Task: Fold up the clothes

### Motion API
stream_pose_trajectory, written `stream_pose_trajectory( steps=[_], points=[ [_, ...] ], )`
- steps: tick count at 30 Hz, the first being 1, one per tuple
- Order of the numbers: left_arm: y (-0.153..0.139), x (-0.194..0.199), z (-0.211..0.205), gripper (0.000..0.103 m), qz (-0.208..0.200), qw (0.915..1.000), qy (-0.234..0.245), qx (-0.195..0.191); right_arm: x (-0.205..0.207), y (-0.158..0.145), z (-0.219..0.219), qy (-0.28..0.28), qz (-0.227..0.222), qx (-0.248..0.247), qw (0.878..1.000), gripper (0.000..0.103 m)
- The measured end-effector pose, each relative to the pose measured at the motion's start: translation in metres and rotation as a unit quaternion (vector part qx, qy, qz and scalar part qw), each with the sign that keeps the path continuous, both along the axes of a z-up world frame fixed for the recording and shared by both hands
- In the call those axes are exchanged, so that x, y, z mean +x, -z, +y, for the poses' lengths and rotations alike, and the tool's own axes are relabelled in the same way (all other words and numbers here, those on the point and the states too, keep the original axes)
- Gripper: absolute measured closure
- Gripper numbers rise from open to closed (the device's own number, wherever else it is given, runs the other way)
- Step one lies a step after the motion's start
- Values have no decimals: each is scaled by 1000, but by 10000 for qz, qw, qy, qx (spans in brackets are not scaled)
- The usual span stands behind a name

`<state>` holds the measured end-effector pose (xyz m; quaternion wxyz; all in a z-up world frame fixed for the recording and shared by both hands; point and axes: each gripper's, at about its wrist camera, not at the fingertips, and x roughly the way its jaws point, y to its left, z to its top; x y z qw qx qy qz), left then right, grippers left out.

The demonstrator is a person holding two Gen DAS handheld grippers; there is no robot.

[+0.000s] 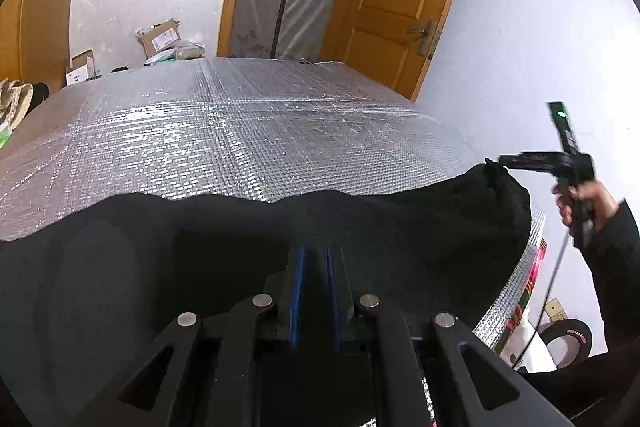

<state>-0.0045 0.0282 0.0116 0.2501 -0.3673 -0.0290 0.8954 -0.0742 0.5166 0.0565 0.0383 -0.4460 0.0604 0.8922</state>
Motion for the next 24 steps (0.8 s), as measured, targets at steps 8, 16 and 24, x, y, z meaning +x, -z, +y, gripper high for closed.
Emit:
stream_pose_trajectory(
  steps=[8, 16, 24],
  points=[
    [5, -1, -8, 92, -47, 10000, -74, 43, -26, 11, 1, 62, -249, 137, 9996, 98],
    [14, 1, -12, 92, -120, 9999, -93, 71, 6, -35, 31, 606, 1119, -487, 9907, 98],
    [14, 3, -20, 92, -128, 9997, -194, 84, 2, -10, 41, 986, 670, -509, 9916, 81]
  ],
)
